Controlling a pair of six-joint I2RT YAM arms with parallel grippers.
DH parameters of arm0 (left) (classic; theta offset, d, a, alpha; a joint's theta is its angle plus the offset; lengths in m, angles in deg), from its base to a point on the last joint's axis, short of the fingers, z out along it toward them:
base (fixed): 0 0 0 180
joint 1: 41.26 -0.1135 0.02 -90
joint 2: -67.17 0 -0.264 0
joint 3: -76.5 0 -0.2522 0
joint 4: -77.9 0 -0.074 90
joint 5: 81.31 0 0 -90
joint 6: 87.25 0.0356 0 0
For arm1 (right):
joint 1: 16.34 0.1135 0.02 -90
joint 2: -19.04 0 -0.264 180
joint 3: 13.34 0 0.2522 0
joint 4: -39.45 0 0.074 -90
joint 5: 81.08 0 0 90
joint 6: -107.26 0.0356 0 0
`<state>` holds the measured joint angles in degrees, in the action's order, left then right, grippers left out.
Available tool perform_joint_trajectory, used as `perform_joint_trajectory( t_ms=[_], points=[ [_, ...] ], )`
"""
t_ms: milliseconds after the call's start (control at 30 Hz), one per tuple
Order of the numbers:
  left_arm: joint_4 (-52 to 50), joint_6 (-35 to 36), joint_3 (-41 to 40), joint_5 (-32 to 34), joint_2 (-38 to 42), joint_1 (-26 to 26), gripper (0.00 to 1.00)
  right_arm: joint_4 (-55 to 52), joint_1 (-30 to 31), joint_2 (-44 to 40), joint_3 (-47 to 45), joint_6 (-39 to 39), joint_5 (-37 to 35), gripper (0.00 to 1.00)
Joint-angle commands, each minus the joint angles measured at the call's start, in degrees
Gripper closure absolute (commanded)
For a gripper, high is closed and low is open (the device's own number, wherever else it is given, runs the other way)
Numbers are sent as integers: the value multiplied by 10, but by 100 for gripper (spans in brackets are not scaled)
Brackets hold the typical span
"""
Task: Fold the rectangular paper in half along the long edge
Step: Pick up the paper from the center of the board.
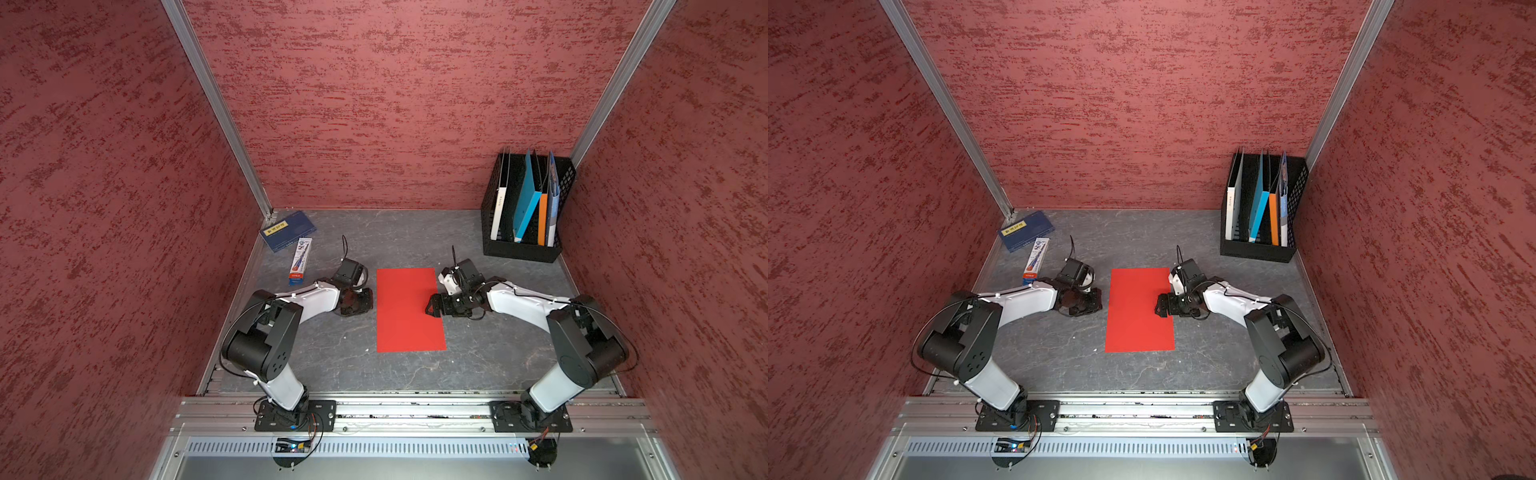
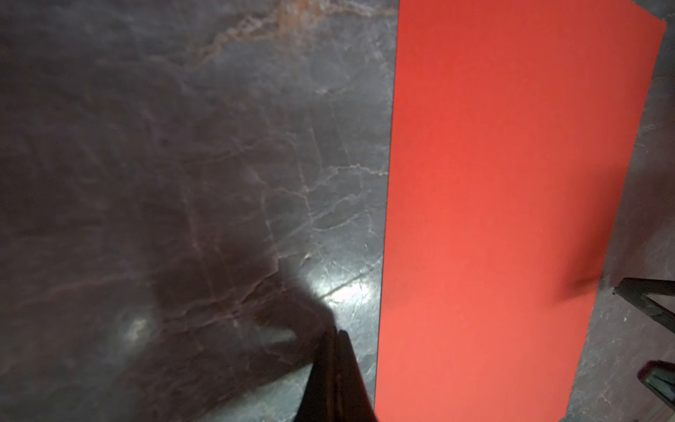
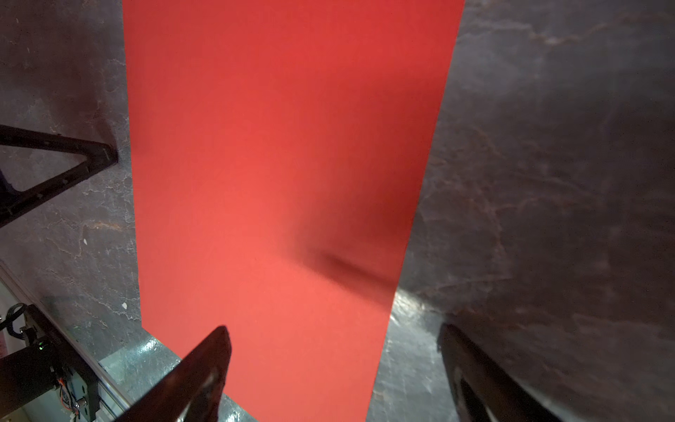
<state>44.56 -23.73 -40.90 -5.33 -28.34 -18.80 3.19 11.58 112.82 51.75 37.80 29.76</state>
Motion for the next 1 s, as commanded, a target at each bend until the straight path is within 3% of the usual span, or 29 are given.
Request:
perform_joint_trajectory(
  t_ms=[0,267,967],
  points=[
    [-19,13,15,-6,-21,2,100,26,1,9,13,2,28,8],
    [-35,9,17,-5,-26,17,100,65,-9,13,3,23,76,5],
    [-99,-42,41,0,-11,75,100,47,-17,22,-15,4,55,4]
  ],
)
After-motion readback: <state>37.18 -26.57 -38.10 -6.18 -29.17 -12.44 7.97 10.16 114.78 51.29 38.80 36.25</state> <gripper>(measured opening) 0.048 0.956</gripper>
